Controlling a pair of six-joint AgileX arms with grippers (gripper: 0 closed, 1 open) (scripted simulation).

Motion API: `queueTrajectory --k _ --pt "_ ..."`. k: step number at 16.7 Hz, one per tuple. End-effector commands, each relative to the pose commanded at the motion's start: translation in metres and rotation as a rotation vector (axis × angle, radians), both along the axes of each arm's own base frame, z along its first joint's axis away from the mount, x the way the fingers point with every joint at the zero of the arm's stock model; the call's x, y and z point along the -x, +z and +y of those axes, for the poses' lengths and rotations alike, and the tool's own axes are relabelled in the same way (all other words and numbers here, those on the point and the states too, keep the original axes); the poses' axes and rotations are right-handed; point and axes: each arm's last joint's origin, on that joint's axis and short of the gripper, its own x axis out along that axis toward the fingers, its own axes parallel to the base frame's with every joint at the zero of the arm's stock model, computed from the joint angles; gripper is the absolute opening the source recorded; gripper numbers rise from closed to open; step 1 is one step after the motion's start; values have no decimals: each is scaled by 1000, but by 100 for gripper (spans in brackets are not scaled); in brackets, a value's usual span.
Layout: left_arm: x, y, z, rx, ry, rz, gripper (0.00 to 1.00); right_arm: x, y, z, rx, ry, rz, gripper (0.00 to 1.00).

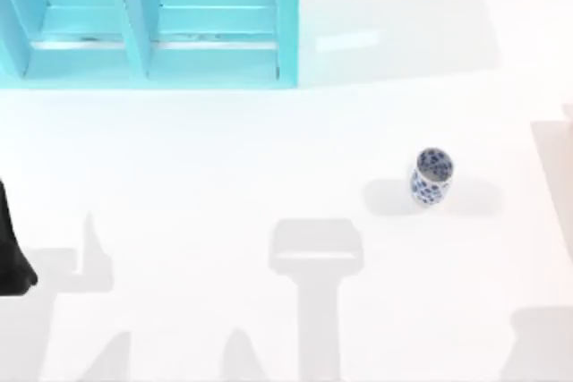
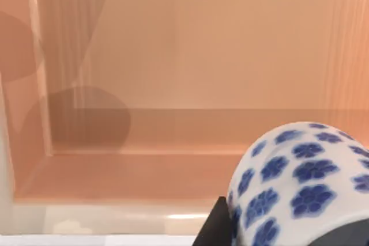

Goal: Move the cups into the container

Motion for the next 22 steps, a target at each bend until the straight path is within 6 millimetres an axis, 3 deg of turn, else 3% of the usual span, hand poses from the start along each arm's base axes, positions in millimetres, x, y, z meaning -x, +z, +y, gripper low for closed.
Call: queueTrajectory --k 6,14,19,22 --pt "0 0 0 0 0 0 100 0 -1 0 -1 -3 2 0" --pt "0 0 0 0 0 0 100 -3 -61 -1 0 -5 -2 0" --pt "0 0 0 0 0 0 100 -3 -65 0 -1 -3 -1 0" --pt "0 0 0 0 0 0 100 -3 -65 0 -1 -3 -1 23"
